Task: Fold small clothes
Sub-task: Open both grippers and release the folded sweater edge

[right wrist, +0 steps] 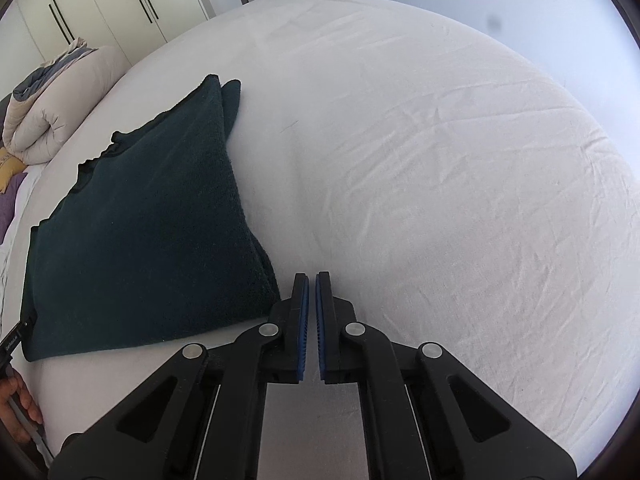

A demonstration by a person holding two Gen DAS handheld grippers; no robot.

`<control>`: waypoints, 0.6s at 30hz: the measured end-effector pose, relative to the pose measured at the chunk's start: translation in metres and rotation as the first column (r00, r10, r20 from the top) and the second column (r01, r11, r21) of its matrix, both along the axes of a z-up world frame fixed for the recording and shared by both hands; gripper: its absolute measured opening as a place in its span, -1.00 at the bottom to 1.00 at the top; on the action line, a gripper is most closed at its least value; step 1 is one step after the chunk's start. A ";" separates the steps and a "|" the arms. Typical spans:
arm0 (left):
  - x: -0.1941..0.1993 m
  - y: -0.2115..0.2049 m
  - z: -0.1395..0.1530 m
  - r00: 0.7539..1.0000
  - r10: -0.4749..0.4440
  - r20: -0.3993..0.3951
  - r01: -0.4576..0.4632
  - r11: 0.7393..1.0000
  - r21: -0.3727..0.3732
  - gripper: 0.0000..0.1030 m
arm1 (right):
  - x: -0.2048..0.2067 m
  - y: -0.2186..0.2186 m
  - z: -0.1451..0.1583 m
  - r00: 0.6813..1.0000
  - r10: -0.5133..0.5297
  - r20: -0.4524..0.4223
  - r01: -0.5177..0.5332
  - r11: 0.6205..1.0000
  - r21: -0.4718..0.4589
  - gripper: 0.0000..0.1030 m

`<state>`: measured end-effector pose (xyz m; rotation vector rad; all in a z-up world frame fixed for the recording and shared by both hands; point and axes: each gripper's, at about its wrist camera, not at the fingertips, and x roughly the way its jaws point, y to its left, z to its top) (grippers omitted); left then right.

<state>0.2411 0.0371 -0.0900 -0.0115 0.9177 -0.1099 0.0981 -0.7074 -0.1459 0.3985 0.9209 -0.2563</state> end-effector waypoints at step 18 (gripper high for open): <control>-0.013 -0.004 0.022 0.990 0.029 0.141 -0.035 0.999 0.041 -0.05 | 0.014 0.019 0.071 0.980 0.061 0.190 -0.065 0.998 0.014 -0.84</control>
